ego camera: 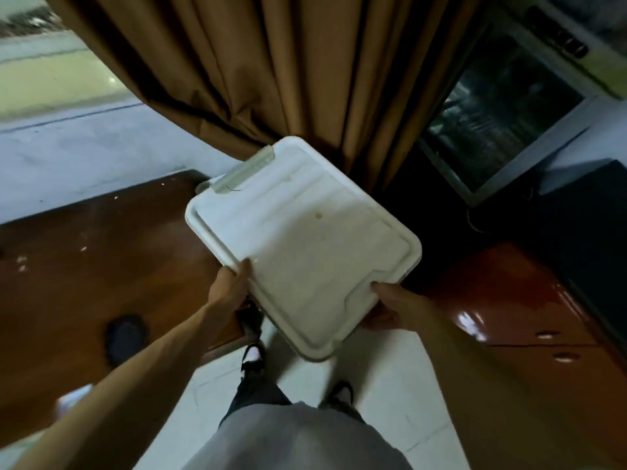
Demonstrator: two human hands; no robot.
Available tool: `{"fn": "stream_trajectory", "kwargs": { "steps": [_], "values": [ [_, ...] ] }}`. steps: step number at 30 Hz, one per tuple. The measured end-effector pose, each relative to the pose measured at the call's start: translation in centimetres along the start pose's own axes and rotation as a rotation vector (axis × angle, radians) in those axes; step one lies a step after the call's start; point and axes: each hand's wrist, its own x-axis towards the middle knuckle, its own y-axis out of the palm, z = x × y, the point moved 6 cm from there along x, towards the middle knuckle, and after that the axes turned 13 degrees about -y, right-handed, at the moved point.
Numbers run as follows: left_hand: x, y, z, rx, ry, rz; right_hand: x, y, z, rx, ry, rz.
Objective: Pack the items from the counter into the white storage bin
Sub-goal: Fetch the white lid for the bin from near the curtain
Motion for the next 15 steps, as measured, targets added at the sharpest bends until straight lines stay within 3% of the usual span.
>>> {"fn": "stream_trajectory", "kwargs": {
  "steps": [4, 9, 15],
  "values": [
    [-2.6, 2.3, 0.5, -0.049, -0.056, -0.032, 0.0, -0.2, 0.6, -0.249, 0.015, 0.138],
    [-3.9, 1.8, 0.0, -0.122, -0.046, -0.128, -0.7, -1.8, 1.7, -0.312, 0.013, 0.274],
    [-3.3, 1.7, 0.2, 0.003, -0.068, -0.25, 2.0, -7.1, 5.8, -0.472, -0.129, 0.137]
  ]
}}
